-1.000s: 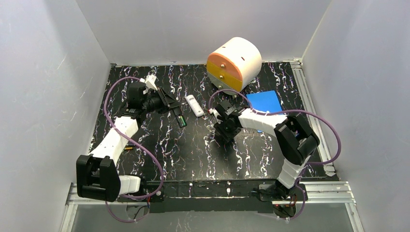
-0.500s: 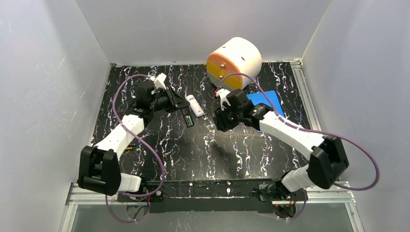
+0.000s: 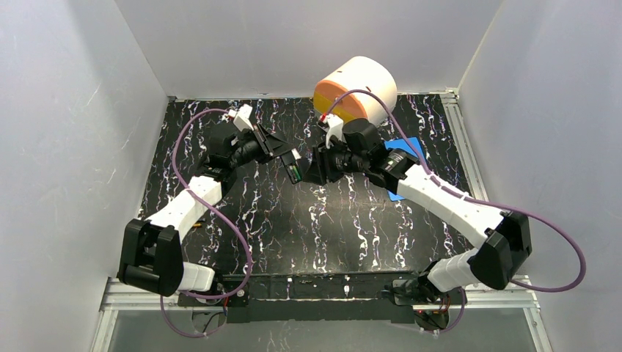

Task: Load the batteries into the remote control

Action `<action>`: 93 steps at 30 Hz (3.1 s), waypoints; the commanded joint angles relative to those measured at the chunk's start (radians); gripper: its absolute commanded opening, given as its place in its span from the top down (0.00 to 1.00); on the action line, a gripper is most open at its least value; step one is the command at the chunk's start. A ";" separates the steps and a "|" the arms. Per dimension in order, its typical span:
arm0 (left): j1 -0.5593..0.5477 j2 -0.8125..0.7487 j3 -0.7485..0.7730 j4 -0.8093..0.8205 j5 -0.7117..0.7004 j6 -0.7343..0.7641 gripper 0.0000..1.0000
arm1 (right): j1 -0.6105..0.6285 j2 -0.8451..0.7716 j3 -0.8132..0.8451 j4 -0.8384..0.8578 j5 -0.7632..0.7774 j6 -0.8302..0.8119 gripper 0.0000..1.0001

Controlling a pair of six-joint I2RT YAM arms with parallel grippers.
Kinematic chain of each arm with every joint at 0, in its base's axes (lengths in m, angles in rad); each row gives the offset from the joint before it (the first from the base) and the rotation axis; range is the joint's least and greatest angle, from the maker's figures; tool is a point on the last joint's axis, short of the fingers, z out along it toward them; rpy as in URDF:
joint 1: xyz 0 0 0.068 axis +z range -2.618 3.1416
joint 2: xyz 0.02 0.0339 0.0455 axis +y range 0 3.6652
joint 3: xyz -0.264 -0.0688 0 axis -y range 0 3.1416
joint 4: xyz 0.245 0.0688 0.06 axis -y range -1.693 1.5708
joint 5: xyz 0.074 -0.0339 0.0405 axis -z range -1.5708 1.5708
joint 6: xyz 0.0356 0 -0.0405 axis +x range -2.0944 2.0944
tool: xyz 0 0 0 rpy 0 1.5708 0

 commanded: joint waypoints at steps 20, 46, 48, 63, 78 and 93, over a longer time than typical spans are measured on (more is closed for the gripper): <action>-0.012 0.003 0.009 0.070 0.019 -0.071 1.00 | 0.104 0.117 0.129 -0.050 0.178 -0.055 0.62; -0.013 0.061 0.122 -0.044 0.074 -0.103 1.00 | 0.114 0.200 0.162 -0.055 0.118 -0.130 0.62; -0.013 0.059 0.125 -0.047 0.076 -0.103 1.00 | 0.113 0.212 0.173 -0.068 0.121 -0.129 0.62; -0.019 0.053 0.126 -0.057 0.088 -0.094 1.00 | 0.119 0.303 0.304 -0.206 0.081 -0.138 0.60; -0.044 0.029 0.101 -0.057 0.112 -0.043 1.00 | 0.119 0.342 0.379 -0.237 0.132 -0.100 0.58; -0.050 0.028 0.076 -0.057 0.118 -0.166 1.00 | 0.120 0.416 0.472 -0.273 0.187 -0.042 0.55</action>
